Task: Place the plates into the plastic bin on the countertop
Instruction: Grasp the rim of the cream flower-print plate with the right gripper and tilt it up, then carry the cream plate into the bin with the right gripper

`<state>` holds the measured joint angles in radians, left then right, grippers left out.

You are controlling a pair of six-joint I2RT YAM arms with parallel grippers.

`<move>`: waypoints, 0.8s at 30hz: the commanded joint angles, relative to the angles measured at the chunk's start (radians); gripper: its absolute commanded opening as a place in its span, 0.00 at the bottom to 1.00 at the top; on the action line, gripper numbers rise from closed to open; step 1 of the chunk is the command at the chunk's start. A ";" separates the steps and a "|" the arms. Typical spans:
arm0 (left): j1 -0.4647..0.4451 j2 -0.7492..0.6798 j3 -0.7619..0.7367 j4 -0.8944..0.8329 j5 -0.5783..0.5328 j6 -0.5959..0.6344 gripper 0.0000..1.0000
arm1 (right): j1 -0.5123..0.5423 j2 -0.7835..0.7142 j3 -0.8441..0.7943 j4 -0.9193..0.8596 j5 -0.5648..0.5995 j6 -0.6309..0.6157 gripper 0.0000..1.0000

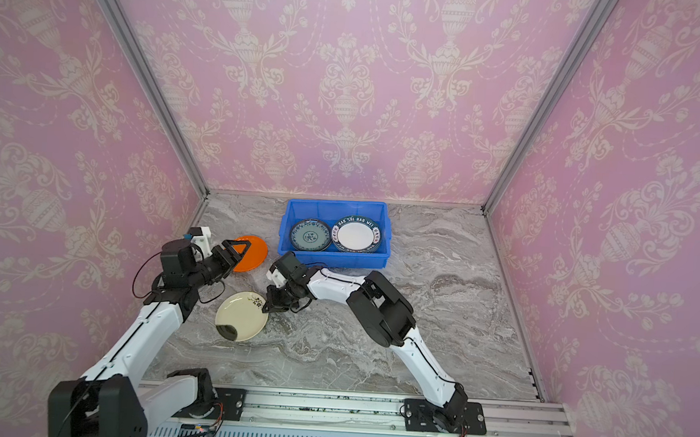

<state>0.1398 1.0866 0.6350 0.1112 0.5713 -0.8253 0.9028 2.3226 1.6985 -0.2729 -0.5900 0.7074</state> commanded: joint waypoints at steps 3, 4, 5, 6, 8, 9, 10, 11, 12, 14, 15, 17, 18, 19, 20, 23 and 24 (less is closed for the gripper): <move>-0.037 0.060 0.127 0.019 0.004 0.010 0.73 | -0.046 -0.226 -0.082 -0.234 0.045 -0.147 0.00; -0.047 0.077 0.147 0.019 -0.002 0.013 0.73 | -0.060 -0.262 -0.102 -0.259 0.045 -0.155 0.00; -0.059 0.093 0.164 0.024 -0.004 0.015 0.73 | -0.075 -0.297 -0.115 -0.291 0.046 -0.167 0.00; -0.070 0.109 0.183 0.027 -0.009 0.018 0.73 | -0.088 -0.327 -0.122 -0.320 0.052 -0.177 0.00; -0.097 0.150 0.222 0.034 -0.017 0.018 0.73 | -0.119 -0.389 -0.119 -0.388 0.069 -0.205 0.00; -0.109 0.168 0.238 0.042 -0.017 0.018 0.73 | -0.136 -0.412 -0.112 -0.417 0.081 -0.215 0.00; -0.122 0.190 0.257 0.048 -0.018 0.016 0.73 | -0.153 -0.432 -0.100 -0.451 0.096 -0.229 0.00; -0.137 0.213 0.275 0.053 -0.021 0.015 0.73 | -0.173 -0.450 -0.084 -0.482 0.111 -0.240 0.00; -0.150 0.233 0.294 0.054 -0.025 0.017 0.73 | -0.190 -0.461 -0.068 -0.504 0.122 -0.249 0.00; -0.181 0.276 0.343 0.052 -0.028 0.023 0.73 | -0.237 -0.476 -0.030 -0.540 0.138 -0.262 0.00; -0.194 0.297 0.363 0.047 -0.028 0.026 0.73 | -0.259 -0.479 -0.014 -0.547 0.139 -0.265 0.00; -0.215 0.337 0.409 0.043 -0.026 0.028 0.73 | -0.305 -0.473 0.029 -0.554 0.142 -0.266 0.00; -0.223 0.352 0.425 0.043 -0.024 0.029 0.73 | -0.325 -0.467 0.048 -0.551 0.144 -0.265 0.00; -0.231 0.370 0.447 0.039 -0.020 0.028 0.73 | -0.348 -0.456 0.070 -0.542 0.146 -0.260 0.00; -0.242 0.391 0.466 0.036 -0.016 0.028 0.73 | -0.370 -0.442 0.091 -0.527 0.143 -0.252 0.00; -0.280 0.442 0.517 0.030 -0.010 0.025 0.73 | -0.427 -0.381 0.139 -0.465 0.123 -0.211 0.00; -0.289 0.453 0.531 0.025 -0.010 0.025 0.73 | -0.438 -0.360 0.159 -0.448 0.119 -0.198 0.00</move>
<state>-0.1215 1.5097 1.1152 0.1490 0.5602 -0.8246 0.4934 1.9057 1.8095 -0.7685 -0.4564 0.4786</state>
